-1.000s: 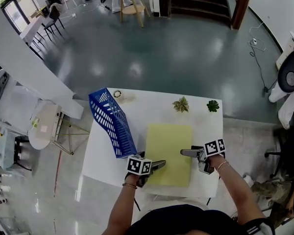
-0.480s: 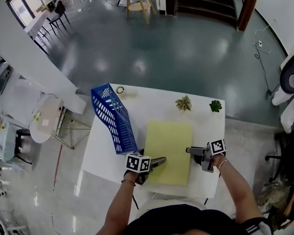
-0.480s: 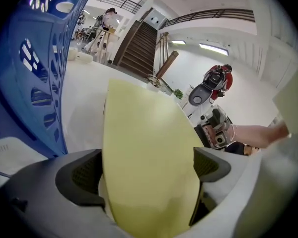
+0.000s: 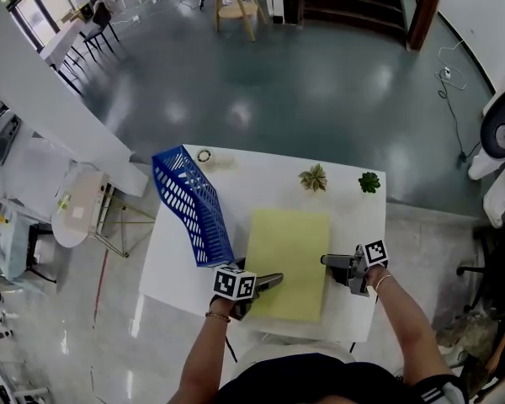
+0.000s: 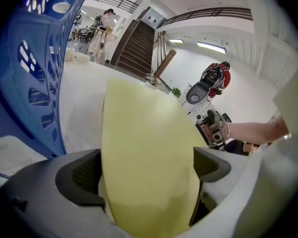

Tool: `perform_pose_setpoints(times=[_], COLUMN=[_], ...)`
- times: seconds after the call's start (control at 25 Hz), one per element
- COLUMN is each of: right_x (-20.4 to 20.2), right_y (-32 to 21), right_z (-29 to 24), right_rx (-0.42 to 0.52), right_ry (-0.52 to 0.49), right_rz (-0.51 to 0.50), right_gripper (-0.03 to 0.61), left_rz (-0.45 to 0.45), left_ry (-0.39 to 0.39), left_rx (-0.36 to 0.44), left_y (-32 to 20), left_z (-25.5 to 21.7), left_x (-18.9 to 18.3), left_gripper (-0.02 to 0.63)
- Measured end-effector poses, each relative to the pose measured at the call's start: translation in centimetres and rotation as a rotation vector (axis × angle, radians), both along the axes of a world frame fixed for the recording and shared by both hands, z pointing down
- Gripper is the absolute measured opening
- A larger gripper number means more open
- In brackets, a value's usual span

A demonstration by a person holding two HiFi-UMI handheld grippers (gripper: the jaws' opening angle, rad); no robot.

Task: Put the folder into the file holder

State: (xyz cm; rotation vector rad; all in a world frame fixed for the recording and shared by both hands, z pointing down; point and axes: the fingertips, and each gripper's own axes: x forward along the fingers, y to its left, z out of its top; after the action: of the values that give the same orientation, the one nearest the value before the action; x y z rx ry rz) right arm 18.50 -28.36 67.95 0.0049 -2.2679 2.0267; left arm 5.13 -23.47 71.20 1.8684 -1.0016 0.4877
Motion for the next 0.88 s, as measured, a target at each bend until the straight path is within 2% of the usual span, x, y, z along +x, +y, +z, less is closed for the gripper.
perform_pose_setpoints(times=[0.08, 0.16, 0.2, 0.24, 0.32, 0.6, 0.72, 0.88], right_x=[-0.1, -1.1, -1.6, -1.9, -1.5, -1.1, -0.4, 0.1], right_y=[0.3, 1.8, 2.4, 2.5, 1.7, 1.2, 1.0, 0.9], right_z=[-0.1, -0.3, -0.2, -0.1, 0.2, 0.5, 0.7, 0.4], right_rx=[0.007, 0.02, 0.031, 0.038, 0.029, 0.036, 0.036, 0.048], right_ry=[-0.014, -0.025, -0.014, 0.001, 0.008, 0.001, 0.007, -0.014], right_rz=[-0.025, -0.109, -0.14, -0.142, -0.091, -0.06, -0.035, -0.013], right_gripper=[0.445, 0.433, 0.415, 0.331, 0.324, 0.232, 0.195, 0.176], left_rz=[0.019, 0.075, 0.1, 0.118, 0.131, 0.151, 0.126, 0.129], left_ry=[0.022, 0.08, 0.082, 0.055, 0.012, 0.02, 0.034, 0.034], left_rx=[-0.002, -0.017, -0.026, -0.027, -0.005, -0.01, 0.017, 0.056], left_y=[0.2, 0.9, 1.2, 1.5, 1.6, 1.5, 1.0, 0.7], left_z=[-0.2, -0.8, -0.8, -0.7, -0.3, -0.4, -0.9, -1.4], left_x=[0.5, 2.5, 3.5, 4.3, 4.9, 5.1, 5.4, 5.7], left_gripper=[0.56, 0.56, 0.558, 0.56, 0.56, 0.56, 0.56, 0.56])
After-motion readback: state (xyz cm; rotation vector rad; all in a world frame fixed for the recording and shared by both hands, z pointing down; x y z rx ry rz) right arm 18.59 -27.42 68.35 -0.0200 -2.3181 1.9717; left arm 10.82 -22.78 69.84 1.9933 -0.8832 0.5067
